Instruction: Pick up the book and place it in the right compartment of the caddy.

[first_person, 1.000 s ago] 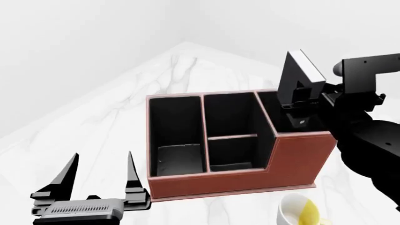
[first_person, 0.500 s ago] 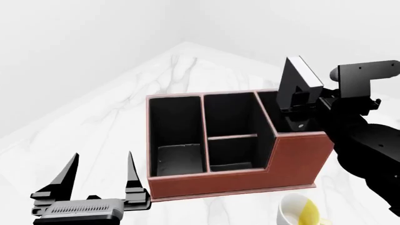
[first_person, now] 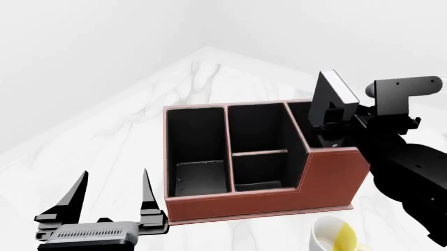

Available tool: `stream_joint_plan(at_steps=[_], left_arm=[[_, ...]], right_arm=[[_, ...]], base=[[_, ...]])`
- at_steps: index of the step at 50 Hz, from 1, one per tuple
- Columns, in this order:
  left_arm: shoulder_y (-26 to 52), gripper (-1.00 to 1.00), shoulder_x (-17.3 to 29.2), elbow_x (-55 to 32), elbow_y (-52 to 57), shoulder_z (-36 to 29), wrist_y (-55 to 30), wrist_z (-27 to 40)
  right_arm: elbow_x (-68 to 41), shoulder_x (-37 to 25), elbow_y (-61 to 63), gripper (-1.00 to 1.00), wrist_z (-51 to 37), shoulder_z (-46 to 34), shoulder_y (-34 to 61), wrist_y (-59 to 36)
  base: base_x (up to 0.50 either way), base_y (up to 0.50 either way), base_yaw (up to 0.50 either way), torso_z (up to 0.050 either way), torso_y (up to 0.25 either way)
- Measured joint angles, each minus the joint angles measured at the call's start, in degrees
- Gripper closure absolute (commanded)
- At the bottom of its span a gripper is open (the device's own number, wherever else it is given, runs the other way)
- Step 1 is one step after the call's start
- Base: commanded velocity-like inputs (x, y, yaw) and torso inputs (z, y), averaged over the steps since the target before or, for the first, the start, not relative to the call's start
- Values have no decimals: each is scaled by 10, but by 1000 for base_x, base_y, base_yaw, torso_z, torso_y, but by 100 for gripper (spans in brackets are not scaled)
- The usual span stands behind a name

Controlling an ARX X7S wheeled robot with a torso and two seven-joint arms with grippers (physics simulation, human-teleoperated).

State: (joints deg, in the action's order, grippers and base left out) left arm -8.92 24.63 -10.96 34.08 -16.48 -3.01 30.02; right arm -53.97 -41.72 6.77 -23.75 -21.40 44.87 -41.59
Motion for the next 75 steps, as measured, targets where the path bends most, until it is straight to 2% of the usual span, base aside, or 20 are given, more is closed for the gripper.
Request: stream_joint_plan(at_steps=[75], left_arm=[[4, -100, 6, -3, -3, -7, 2, 7]], right_arm=[[47, 35, -88, 100, 35, -31, -1, 46]], base=[[0, 0, 0, 0, 2]])
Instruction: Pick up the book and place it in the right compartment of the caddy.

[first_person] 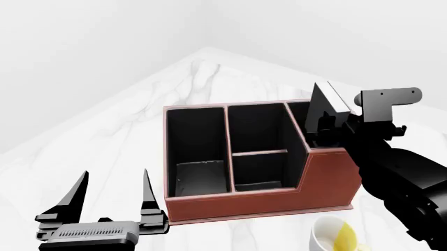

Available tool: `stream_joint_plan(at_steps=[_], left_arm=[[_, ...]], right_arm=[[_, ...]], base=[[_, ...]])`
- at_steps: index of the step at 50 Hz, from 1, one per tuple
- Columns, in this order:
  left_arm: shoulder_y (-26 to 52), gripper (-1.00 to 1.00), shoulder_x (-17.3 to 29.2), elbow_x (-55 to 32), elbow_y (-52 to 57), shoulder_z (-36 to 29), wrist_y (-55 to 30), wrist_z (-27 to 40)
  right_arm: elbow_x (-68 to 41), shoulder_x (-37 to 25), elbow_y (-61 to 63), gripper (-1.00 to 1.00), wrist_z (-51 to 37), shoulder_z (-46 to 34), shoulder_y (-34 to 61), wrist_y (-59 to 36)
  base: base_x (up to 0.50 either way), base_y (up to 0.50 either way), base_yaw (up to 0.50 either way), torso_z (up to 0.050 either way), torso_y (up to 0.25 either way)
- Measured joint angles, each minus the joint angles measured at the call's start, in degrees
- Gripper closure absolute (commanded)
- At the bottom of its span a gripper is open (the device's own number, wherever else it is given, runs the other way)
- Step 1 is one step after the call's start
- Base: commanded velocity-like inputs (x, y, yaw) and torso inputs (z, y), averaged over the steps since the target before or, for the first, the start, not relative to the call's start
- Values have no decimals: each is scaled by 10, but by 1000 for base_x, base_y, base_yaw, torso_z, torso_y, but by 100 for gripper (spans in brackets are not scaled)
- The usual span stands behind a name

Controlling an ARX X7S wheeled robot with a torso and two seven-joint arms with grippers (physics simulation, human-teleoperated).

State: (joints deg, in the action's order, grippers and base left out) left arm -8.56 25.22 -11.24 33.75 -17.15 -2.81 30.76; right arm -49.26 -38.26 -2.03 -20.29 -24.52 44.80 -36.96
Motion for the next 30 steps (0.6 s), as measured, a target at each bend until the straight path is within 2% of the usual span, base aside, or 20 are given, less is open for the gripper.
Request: stream_joint_plan(at_steps=[30], left_arm=[[2, -100, 2, -1, 0, -3, -1, 3]], right_arm=[[6, 6, -23, 100, 7, -4, -16, 22]], base=[[0, 0, 0, 0, 1]])
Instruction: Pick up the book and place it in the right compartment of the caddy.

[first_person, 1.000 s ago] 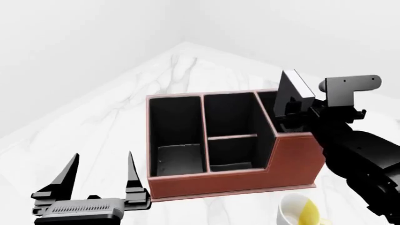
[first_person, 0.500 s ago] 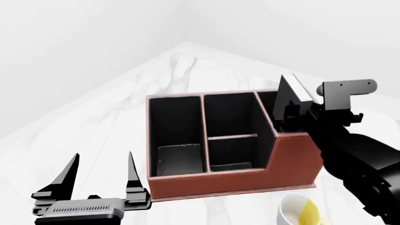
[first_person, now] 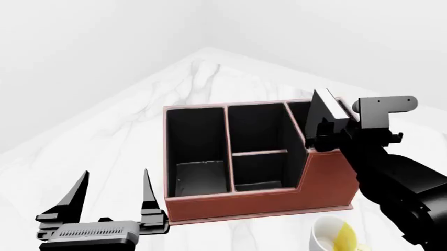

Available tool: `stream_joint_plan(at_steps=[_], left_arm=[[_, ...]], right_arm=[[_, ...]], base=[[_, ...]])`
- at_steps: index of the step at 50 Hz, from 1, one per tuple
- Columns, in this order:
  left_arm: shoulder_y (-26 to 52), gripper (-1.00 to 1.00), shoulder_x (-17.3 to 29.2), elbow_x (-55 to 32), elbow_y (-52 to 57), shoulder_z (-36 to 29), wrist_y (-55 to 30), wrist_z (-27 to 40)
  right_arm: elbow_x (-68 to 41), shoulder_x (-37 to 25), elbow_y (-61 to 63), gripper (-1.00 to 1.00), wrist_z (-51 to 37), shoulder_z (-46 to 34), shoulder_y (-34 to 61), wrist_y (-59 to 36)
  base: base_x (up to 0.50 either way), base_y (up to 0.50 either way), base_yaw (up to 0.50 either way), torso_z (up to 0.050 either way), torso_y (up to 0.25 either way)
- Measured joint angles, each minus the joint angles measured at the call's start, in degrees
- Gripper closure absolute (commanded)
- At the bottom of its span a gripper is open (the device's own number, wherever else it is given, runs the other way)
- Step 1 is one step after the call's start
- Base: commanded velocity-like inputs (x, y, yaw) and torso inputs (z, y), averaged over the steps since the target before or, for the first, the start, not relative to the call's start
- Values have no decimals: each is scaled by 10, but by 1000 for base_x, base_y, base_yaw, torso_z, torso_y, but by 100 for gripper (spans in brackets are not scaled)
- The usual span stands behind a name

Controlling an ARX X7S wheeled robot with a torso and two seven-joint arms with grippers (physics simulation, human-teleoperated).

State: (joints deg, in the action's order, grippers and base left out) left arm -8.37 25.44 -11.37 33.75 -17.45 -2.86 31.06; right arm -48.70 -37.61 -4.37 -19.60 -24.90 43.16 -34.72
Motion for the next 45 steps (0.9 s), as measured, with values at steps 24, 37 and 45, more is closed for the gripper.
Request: stream_joint_plan(at_steps=[24, 37, 45], left_arm=[[1, -100, 2, -1, -1, -2, 1, 2], [1, -100, 3, -1, -1, -3, 1, 4], [2, -100, 3, -2, -2, -4, 2, 4]], right_arm=[[7, 0, 4, 100, -3, 5, -7, 5], [20, 0, 5, -100, 1, 8, -5, 3], [28, 2, -2, -100, 6, 8, -6, 11]], base=[[0, 0, 1, 0, 0], [0, 0, 0, 0, 0], [0, 0, 0, 0, 0]])
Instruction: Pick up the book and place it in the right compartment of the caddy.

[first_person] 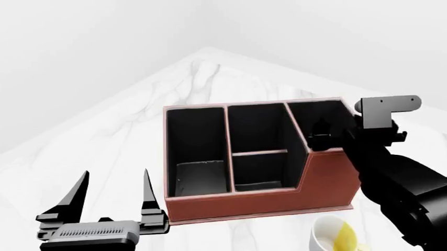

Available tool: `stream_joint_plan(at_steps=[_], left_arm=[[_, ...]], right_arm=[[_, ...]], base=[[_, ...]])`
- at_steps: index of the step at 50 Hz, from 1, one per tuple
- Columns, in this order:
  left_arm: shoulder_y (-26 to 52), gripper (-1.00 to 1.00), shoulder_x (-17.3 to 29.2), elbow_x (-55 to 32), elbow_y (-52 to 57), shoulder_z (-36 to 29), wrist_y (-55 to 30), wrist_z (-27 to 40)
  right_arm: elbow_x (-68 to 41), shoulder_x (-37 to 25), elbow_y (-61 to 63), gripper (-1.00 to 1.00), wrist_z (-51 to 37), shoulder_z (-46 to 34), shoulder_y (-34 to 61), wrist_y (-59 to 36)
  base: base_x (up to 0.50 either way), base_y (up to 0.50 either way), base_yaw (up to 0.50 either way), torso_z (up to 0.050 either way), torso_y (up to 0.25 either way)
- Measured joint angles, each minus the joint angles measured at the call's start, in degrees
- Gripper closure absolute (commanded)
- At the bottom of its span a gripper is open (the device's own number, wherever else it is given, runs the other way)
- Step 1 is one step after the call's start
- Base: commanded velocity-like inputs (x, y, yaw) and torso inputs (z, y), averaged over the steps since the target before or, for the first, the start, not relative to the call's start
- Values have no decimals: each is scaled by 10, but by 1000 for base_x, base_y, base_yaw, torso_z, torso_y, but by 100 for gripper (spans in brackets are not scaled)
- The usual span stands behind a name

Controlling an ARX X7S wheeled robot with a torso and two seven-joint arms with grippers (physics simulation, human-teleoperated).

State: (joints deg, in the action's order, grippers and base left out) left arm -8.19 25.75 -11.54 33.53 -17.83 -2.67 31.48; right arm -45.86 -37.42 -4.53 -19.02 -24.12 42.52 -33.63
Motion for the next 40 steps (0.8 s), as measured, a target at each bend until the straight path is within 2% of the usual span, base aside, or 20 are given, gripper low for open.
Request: stream_joint_plan(at_steps=[24, 40], left_arm=[[0, -100, 2, 0, -1, -2, 1, 2], [1, -100, 3, -1, -2, -3, 2, 3]], right_arm=[[7, 0, 1, -100, 2, 6, -9, 21], [17, -2, 75, -100, -12, 71, -39, 140]], base=[[0, 0, 0, 0, 0], [0, 0, 0, 0, 0]])
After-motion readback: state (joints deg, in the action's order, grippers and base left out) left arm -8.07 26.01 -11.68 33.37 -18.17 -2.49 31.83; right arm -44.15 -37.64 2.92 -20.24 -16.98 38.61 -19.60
